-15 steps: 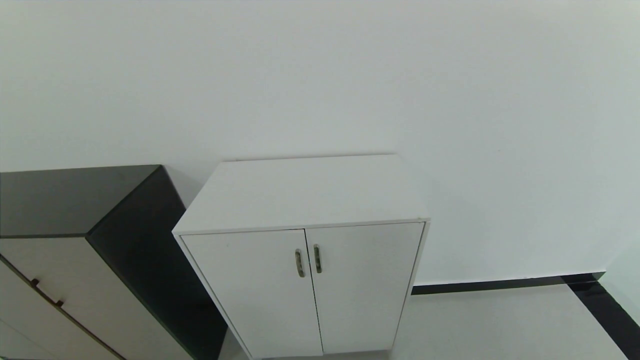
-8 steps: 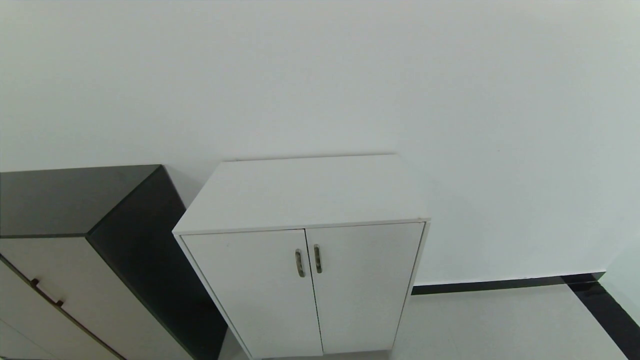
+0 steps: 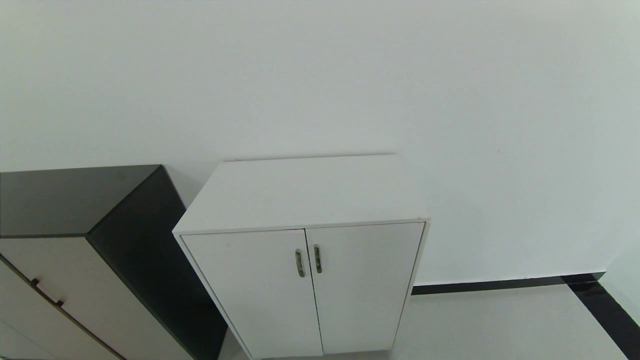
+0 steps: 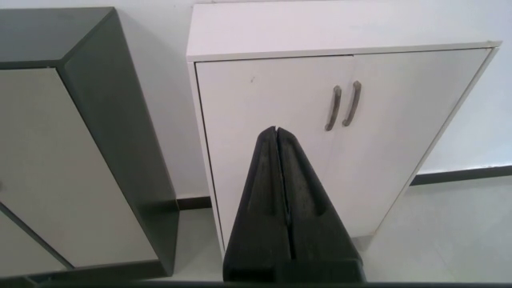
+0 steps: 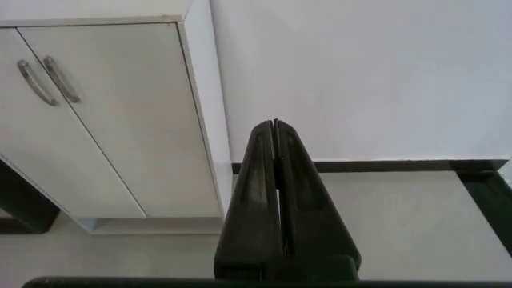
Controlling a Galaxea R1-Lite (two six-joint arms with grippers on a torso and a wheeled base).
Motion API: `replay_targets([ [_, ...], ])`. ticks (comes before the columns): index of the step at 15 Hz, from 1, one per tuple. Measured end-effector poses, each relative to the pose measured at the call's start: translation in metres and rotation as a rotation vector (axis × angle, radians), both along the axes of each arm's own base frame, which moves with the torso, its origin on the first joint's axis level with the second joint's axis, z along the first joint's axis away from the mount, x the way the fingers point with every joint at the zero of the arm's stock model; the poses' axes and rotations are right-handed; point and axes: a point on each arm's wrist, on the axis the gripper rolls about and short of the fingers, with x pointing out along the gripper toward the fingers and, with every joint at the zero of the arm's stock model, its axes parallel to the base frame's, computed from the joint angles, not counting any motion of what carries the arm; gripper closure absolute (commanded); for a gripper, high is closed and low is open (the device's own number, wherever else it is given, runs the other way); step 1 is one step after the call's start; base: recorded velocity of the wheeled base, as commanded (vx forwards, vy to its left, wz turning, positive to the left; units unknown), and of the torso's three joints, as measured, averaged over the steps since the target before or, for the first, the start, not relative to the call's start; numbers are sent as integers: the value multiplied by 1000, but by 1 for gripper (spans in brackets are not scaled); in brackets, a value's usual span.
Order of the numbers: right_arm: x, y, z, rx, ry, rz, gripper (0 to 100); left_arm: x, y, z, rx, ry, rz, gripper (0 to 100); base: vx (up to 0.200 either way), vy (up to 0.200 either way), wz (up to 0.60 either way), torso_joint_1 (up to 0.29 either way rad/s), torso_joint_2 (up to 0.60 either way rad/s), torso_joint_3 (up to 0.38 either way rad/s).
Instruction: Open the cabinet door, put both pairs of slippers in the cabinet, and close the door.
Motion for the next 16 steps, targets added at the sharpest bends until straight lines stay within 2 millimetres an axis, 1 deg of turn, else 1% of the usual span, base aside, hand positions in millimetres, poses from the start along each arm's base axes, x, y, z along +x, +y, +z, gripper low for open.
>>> replay_targets([
  [3,0,-1,0,-11,5,-19,100,0,0,0,0,0,0,100,0,0,0,0,0,0],
  [7,-1,1,0,-23,-11,-126,100,0,0,0,1,0,-2,100,0,0,0,0,0,0],
  [10,-5,2,-1,-13,-61,-53,100,0,0,0,1,0,-1,100,0,0,0,0,0,0],
  [16,-6,1,-2,-15,-81,-56,100,0,0,0,2,0,0,100,0,0,0,0,0,0],
])
